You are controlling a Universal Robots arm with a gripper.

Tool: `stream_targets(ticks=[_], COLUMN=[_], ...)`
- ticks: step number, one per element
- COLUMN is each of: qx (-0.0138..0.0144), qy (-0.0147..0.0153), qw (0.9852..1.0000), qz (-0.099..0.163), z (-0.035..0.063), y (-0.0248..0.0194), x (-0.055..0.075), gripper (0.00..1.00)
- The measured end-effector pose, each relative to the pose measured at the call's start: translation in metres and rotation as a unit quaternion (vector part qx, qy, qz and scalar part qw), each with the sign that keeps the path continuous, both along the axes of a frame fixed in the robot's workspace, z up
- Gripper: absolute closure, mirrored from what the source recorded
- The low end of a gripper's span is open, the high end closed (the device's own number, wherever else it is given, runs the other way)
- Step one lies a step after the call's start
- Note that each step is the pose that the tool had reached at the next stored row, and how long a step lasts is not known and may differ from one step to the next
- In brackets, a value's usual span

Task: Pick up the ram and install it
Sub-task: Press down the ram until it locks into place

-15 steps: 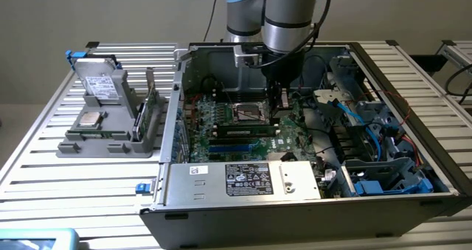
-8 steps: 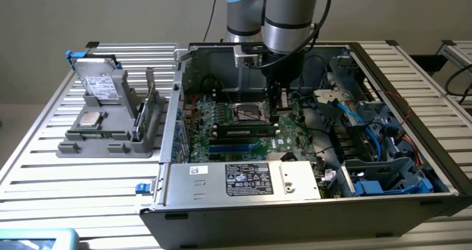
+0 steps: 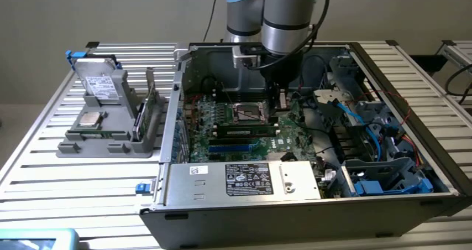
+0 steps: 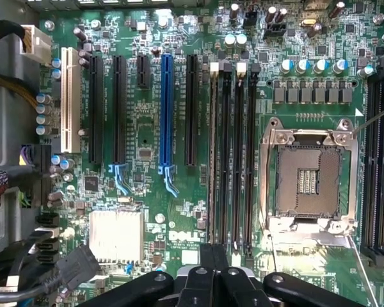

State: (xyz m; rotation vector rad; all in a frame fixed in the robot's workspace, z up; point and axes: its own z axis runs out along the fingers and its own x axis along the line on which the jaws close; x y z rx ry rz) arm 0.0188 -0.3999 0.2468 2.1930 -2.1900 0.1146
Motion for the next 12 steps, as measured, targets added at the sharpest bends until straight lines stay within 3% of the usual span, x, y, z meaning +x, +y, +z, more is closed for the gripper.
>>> stream_targets(ticks=[2,5,6,12], qx=[-0.0046,-0.0113,-0.0121,-0.0122], qy=[0.0018,0.0078,0.0092,0.0094], qw=[1.0000,0.9999,0.9999,0.9999], qz=[0.000,0.000,0.000,-0.001], z=[-0.0010,-0.0022,-0.0028,-0.0069], y=[0.0003,0.0015,0.0023,0.0044], x=[-0.0016,-0.0032,-0.0038,-0.0098], gripper=[0.89,0.89,0.89,0.89])
